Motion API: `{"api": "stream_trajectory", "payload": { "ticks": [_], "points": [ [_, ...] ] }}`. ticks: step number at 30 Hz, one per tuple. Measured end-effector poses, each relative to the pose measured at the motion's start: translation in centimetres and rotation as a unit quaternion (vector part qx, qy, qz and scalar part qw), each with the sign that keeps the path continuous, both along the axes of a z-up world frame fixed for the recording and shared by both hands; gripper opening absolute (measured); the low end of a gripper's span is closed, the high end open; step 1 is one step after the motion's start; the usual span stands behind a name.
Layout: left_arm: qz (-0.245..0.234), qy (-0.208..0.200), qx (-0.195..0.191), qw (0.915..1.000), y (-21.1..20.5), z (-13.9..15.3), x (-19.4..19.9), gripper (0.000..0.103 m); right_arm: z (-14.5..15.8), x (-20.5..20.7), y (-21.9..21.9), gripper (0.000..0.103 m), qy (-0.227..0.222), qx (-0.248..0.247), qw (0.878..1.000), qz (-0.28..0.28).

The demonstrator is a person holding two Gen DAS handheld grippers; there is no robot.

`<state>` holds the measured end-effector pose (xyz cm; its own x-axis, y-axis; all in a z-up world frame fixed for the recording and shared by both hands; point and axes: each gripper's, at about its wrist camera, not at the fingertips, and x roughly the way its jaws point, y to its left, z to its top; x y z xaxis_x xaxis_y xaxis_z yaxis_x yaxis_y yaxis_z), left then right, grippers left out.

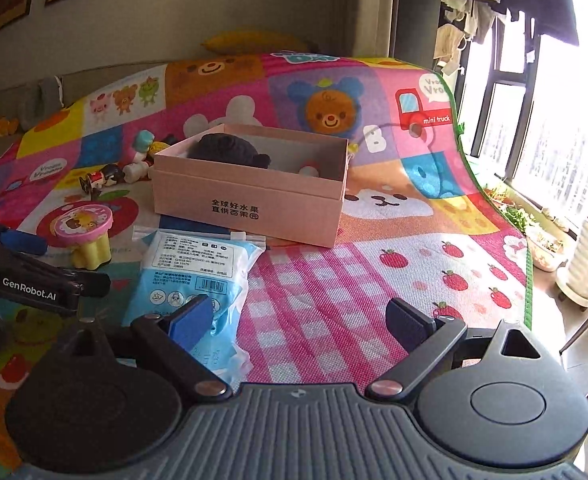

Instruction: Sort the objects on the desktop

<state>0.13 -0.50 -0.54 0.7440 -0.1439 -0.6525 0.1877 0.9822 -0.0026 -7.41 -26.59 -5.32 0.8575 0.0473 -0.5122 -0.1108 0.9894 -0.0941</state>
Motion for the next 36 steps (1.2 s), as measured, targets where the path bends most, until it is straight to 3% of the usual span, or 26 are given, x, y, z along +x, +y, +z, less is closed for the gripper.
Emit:
{"api": "stream_trajectory", "payload": {
  "ticks": [12, 16, 19, 22, 25, 28, 33, 36],
  "points": [
    [0.000, 0.000, 0.000, 1.0000, 0.0, 0.0, 0.0, 0.103, 0.9, 0.1, -1.4, 0.094, -0.024, 0.037, 0.999, -0.022],
    [0.000, 0.000, 0.001, 1.0000, 0.0, 0.0, 0.0, 0.103, 1.9, 0.3, -1.0, 0.096, -0.020, 0.087, 0.994, 0.057],
    [0.000, 0.000, 0.000, 1.0000, 0.0, 0.0, 0.0, 0.103, 1.9, 1.0, 0.8, 0.096, -0.015, 0.081, 0.991, 0.102],
    [0.000, 0.000, 0.000, 1.0000, 0.0, 0.0, 0.0, 0.103, 1.4, 2.9, 2.0, 0.081, 0.012, 0.085, 0.990, 0.116],
    [0.001, 0.000, 0.000, 1.0000, 0.0, 0.0, 0.0, 0.103, 0.4, 5.1, 2.5, 0.081, 0.080, 0.118, 0.979, 0.143],
    [0.001, 0.000, 0.001, 1.0000, 0.0, 0.0, 0.0, 0.103, -0.7, 5.3, 2.7, 0.056, 0.100, 0.107, 0.980, 0.134],
    [0.006, -0.004, 0.002, 1.0000, 0.0, 0.1, -0.1, 0.103, -0.6, 4.0, 0.2, 0.055, 0.093, 0.125, 0.984, 0.088],
    [0.022, -0.031, -0.015, 0.9991, 0.4, 0.8, -0.4, 0.103, -0.8, 2.9, -1.1, 0.055, 0.082, 0.110, 0.989, 0.058]
  ]
}}
